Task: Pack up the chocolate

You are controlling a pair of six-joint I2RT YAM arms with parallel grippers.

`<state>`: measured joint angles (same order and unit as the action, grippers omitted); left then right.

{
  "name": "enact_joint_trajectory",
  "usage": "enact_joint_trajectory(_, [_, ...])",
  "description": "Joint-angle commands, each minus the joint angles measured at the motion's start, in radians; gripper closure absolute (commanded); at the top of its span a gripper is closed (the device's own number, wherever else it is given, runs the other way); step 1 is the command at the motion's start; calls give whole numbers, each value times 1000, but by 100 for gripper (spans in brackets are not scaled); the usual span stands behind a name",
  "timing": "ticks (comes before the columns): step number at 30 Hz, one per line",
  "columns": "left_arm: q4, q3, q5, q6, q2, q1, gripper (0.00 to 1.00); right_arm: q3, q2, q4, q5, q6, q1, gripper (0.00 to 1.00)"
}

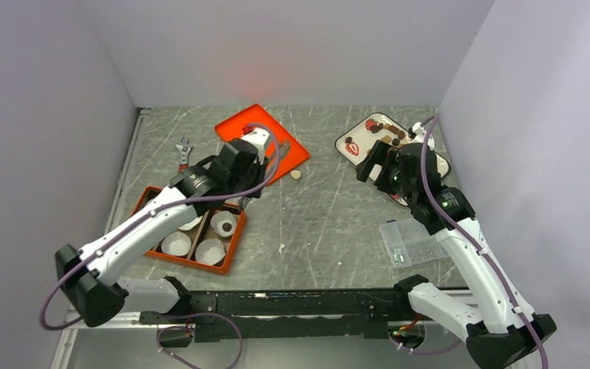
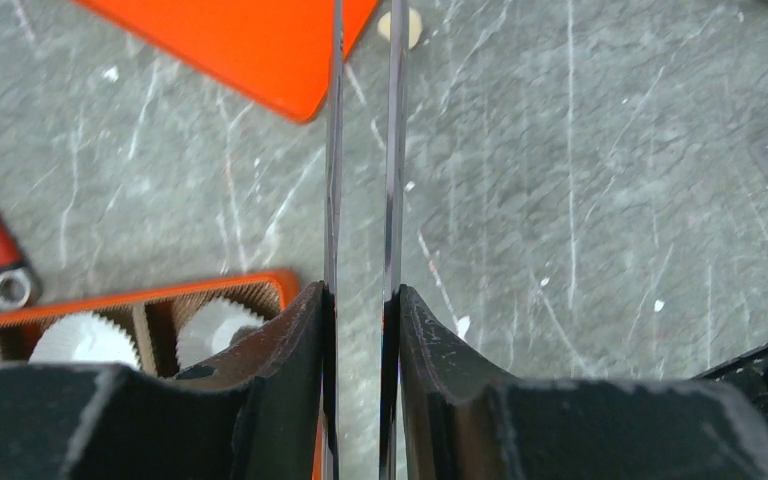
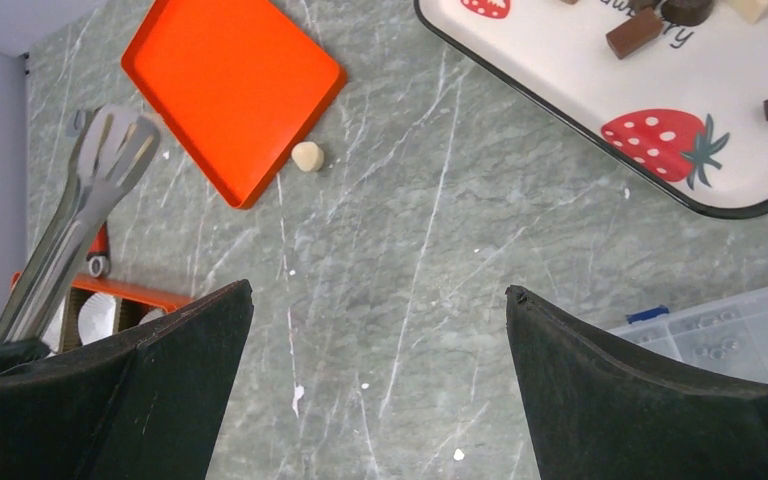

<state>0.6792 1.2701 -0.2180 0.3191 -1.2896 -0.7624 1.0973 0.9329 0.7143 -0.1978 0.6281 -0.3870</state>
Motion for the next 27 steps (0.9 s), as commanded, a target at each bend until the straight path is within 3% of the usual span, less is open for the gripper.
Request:
enact_joint_trajectory(1, [86,-42,-90,66,127,2,68,-12,18,-84,43,-10,0,0])
enact_joint_trajectory(14, [335,-164,-222,217,372,3,67,-30,78,-144,109,-5,-1,0])
enact_joint_trajectory(27, [535,-232,-296,368,497,3,67,-25,135,-181,158,-9,-7,0])
